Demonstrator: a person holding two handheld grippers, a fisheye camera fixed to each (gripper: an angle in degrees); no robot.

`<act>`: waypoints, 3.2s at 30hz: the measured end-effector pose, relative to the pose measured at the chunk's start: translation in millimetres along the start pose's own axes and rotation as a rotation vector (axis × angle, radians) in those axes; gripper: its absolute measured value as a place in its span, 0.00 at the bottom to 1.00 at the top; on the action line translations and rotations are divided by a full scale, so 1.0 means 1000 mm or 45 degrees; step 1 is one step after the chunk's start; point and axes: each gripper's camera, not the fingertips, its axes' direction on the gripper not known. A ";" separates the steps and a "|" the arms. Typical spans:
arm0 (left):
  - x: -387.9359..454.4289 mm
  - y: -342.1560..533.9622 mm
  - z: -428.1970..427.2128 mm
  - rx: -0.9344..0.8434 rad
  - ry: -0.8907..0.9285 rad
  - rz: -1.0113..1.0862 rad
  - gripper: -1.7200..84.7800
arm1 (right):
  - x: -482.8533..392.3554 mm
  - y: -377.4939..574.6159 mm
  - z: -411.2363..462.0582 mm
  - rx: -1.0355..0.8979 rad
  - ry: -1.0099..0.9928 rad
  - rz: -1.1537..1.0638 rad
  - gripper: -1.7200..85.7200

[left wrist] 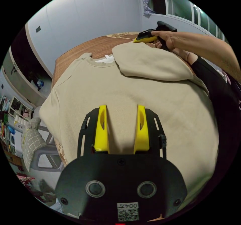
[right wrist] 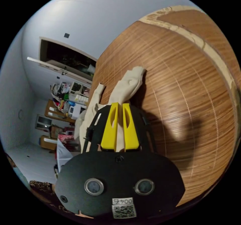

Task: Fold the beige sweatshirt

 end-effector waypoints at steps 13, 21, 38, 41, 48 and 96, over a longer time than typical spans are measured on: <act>0.004 -0.008 -0.010 -0.014 0.004 -0.001 0.21 | -0.122 0.059 -0.281 0.423 0.969 -0.457 0.06; 0.004 -0.017 -0.016 -0.018 0.009 -0.003 0.21 | 0.059 0.223 -0.378 0.378 1.019 0.216 0.12; -0.005 -0.042 -0.033 -0.017 0.008 -0.002 0.21 | -0.135 0.319 -0.009 -0.066 0.628 -0.555 0.17; -0.009 -0.048 -0.037 -0.019 0.007 -0.001 0.21 | -0.119 0.323 0.040 -0.285 0.691 -0.527 0.16; -0.025 -0.067 -0.046 -0.043 0.026 -0.010 0.21 | -0.119 0.347 0.048 -0.119 0.756 -0.587 0.15; -0.268 -0.265 -0.190 0.079 0.266 0.036 0.11 | -0.090 0.328 0.057 -0.172 0.725 -0.481 0.12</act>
